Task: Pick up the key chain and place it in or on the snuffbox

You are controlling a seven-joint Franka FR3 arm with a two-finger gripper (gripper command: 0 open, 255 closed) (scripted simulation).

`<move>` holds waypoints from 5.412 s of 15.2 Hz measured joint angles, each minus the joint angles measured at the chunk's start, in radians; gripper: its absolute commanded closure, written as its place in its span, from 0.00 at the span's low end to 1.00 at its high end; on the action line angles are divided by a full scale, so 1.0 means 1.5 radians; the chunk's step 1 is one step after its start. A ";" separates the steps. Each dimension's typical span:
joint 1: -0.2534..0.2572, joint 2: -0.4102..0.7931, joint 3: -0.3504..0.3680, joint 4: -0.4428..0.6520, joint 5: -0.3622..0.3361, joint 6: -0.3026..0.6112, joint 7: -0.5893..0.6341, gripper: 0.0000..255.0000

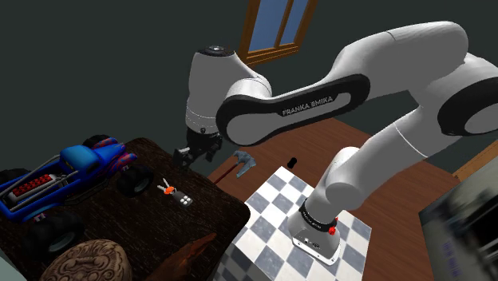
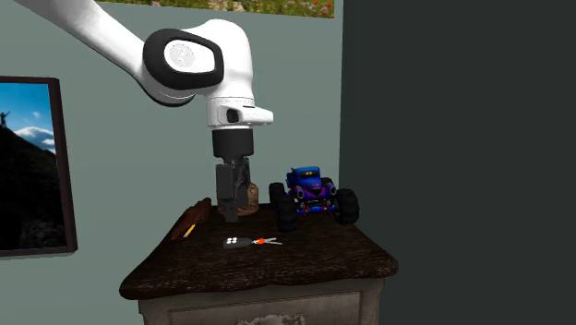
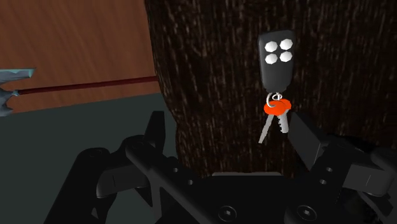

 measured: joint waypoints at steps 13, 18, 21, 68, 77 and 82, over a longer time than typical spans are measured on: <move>-0.009 0.199 0.078 0.035 -0.127 0.125 0.167 0.00; -0.009 0.204 0.078 0.033 -0.132 0.131 0.169 0.00; -0.009 0.203 0.078 0.034 -0.132 0.132 0.169 1.00; 0.009 0.089 0.081 0.245 -0.046 -0.172 0.142 1.00; 0.085 0.285 0.179 0.428 -0.183 -0.219 0.357 1.00; 0.183 0.414 0.187 0.557 -0.278 -0.265 0.462 1.00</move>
